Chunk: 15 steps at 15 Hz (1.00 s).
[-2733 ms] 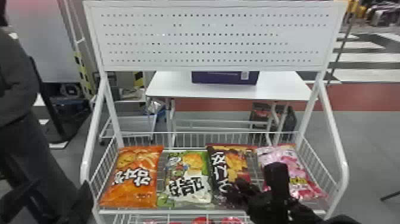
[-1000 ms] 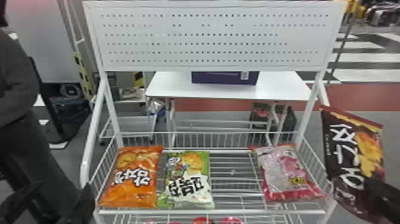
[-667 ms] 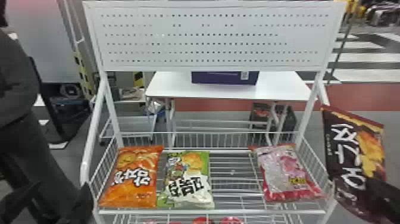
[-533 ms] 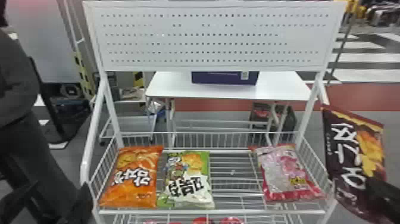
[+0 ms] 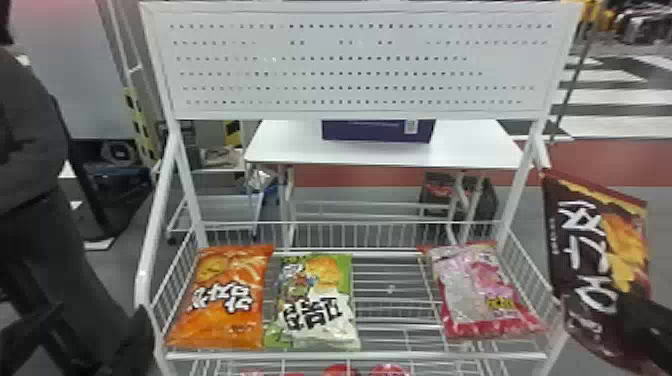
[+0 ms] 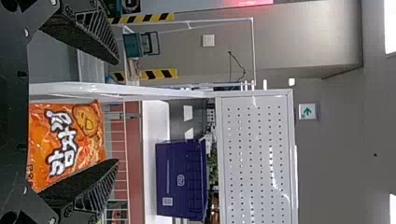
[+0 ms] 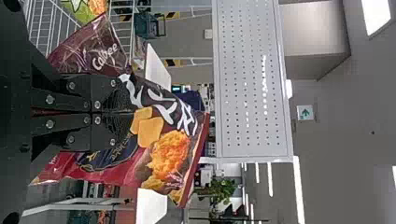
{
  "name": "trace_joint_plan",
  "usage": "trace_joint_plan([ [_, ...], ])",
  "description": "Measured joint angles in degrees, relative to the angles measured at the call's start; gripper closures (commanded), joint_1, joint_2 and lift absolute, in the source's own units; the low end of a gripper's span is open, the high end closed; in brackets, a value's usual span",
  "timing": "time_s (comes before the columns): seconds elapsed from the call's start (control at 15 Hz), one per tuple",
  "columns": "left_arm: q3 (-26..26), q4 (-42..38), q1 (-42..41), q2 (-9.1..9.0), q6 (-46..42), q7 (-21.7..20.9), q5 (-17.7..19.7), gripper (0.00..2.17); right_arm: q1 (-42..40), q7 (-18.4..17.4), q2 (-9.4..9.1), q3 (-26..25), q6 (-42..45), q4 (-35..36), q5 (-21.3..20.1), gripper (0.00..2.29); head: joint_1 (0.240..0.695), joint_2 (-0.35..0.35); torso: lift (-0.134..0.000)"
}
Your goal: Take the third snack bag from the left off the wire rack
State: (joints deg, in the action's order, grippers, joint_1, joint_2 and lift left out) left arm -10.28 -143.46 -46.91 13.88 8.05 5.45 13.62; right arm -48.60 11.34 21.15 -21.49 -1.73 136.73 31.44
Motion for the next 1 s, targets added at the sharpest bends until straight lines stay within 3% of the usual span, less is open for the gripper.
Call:
trace_joint_plan([
  [0.8,-0.5,0.3,0.2,-0.15,0.0,0.0,0.0,0.14,0.8,0.1,-0.07,0.0,0.0,-1.2,0.0,2.24,0.499,0.0,0.0],
  [1.0,-0.3,0.0,0.2,-0.42,0.0,0.0,0.0,0.14,3.5,0.0,0.38,2.4,-0.5,-3.1,-0.3,2.24,0.499,0.0,0.0],
])
